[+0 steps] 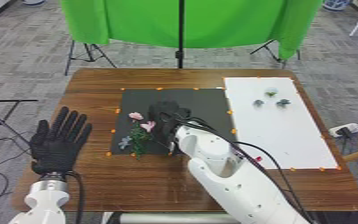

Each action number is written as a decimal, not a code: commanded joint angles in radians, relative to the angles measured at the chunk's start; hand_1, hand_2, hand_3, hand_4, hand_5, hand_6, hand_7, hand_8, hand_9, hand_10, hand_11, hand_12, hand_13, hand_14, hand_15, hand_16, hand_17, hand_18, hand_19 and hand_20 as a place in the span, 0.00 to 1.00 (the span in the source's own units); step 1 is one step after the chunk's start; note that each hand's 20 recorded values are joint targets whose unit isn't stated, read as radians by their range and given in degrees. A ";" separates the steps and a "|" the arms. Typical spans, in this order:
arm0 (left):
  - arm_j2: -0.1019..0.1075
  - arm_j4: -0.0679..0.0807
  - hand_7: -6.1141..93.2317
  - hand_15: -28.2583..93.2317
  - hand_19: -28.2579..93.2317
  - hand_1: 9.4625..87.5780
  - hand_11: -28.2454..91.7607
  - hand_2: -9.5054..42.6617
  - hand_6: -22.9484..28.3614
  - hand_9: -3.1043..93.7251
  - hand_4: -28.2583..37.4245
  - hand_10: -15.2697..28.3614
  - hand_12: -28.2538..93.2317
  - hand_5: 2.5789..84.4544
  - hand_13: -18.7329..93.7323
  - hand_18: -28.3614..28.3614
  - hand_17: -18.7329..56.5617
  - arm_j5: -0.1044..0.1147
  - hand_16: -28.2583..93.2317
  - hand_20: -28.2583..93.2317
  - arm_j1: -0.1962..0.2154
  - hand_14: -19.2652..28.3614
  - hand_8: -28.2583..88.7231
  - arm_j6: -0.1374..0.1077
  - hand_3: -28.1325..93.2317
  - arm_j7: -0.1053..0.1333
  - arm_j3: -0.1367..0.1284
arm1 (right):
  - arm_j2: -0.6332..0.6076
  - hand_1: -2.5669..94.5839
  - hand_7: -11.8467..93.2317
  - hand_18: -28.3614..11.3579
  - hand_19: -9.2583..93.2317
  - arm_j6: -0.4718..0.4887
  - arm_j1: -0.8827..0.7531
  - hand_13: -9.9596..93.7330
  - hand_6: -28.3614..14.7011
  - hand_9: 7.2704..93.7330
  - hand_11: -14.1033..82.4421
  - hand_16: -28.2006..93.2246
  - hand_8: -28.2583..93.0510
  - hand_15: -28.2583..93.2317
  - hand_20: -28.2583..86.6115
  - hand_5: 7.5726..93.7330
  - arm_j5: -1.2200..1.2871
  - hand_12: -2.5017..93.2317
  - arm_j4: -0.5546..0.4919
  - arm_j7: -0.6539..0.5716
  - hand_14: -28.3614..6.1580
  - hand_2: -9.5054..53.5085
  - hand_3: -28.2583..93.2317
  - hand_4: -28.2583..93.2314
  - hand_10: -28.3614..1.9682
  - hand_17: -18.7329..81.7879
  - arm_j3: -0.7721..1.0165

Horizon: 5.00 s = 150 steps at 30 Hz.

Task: Arrange flowers

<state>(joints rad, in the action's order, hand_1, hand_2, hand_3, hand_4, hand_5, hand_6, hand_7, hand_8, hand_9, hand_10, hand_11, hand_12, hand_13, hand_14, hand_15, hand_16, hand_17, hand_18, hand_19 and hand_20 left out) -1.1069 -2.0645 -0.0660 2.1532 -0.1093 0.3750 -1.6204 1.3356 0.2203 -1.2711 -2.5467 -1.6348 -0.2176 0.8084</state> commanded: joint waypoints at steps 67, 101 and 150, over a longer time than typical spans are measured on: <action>-0.040 -0.023 0.18 0.50 0.49 0.22 0.39 0.48 0.63 0.41 0.00 0.71 0.31 0.49 0.41 0.75 0.14 0.001 0.18 0.32 0.086 0.74 0.16 -0.013 0.85 0.020 -0.050 | -0.325 0.60 0.28 0.23 0.78 -0.058 -0.125 0.76 0.73 0.83 0.23 0.48 0.20 0.44 0.50 0.76 0.117 0.27 -0.017 -0.180 0.62 0.00 0.80 0.00 0.64 0.46 0.410; -0.032 -0.003 0.18 0.49 0.49 0.22 0.39 0.49 0.64 0.40 0.00 0.71 0.31 0.49 0.41 0.74 0.14 0.011 0.18 0.32 0.042 0.73 0.16 -0.011 0.85 -0.014 -0.035 | -0.087 0.56 0.27 0.22 0.78 -0.033 -0.151 0.74 0.72 0.77 0.28 0.46 0.18 0.45 0.49 0.70 0.103 0.20 -0.168 -0.067 0.61 0.00 0.85 0.00 0.61 0.45 0.149; -0.024 -0.001 0.17 0.51 0.50 0.22 0.39 0.49 0.65 0.42 0.00 0.74 0.30 0.51 0.42 0.75 0.14 0.000 0.17 0.32 0.040 0.76 0.15 -0.013 0.85 -0.022 -0.024 | -0.098 1.00 0.50 0.17 0.93 -0.042 -0.120 0.74 0.67 0.84 0.34 0.54 0.19 0.67 0.61 0.73 0.063 0.47 -0.177 -0.104 0.63 0.00 0.00 0.53 0.62 0.50 0.081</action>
<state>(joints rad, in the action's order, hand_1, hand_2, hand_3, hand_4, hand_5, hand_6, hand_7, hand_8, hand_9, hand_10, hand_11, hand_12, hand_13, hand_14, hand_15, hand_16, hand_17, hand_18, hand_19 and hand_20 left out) -1.1357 -2.0741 -0.0354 2.1932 -0.1202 0.3631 -1.6629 1.2108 0.1829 -1.4534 -2.4250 -1.9017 -0.3358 0.9408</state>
